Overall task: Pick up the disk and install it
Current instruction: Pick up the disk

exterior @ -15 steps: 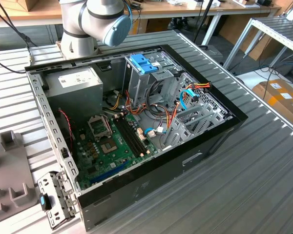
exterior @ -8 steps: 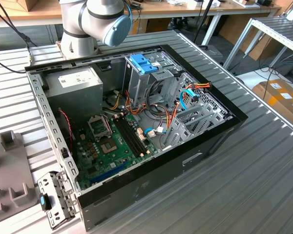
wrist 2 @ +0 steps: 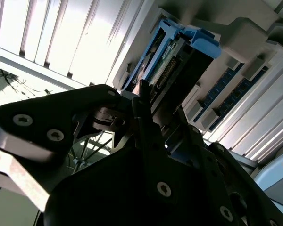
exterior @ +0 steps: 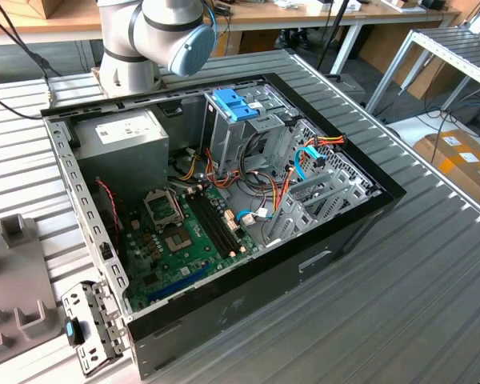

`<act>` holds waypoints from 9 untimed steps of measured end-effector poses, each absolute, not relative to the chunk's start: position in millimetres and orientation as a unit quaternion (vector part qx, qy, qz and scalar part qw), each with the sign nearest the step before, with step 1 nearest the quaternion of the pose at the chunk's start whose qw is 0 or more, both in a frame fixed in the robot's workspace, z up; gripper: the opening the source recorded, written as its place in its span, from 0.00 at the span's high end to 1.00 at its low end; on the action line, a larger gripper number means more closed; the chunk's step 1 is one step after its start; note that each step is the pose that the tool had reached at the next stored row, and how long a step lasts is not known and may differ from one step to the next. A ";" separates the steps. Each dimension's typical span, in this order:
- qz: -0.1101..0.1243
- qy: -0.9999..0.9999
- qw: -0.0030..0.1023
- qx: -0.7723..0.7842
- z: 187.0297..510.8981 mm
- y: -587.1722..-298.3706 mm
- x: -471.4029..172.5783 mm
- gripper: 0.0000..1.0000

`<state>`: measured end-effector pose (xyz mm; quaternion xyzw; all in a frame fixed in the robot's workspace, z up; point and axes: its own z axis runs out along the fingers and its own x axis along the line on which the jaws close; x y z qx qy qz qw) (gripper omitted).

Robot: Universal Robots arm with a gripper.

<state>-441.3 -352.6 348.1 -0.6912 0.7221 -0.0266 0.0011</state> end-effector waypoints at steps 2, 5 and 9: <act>-0.027 0.722 0.001 -0.691 351.6 -352.6 -441.2 0.65; -0.027 0.722 0.001 -0.691 365.5 -352.6 -441.2 0.65; -0.027 0.722 0.001 -0.691 387.6 -352.6 -441.2 0.65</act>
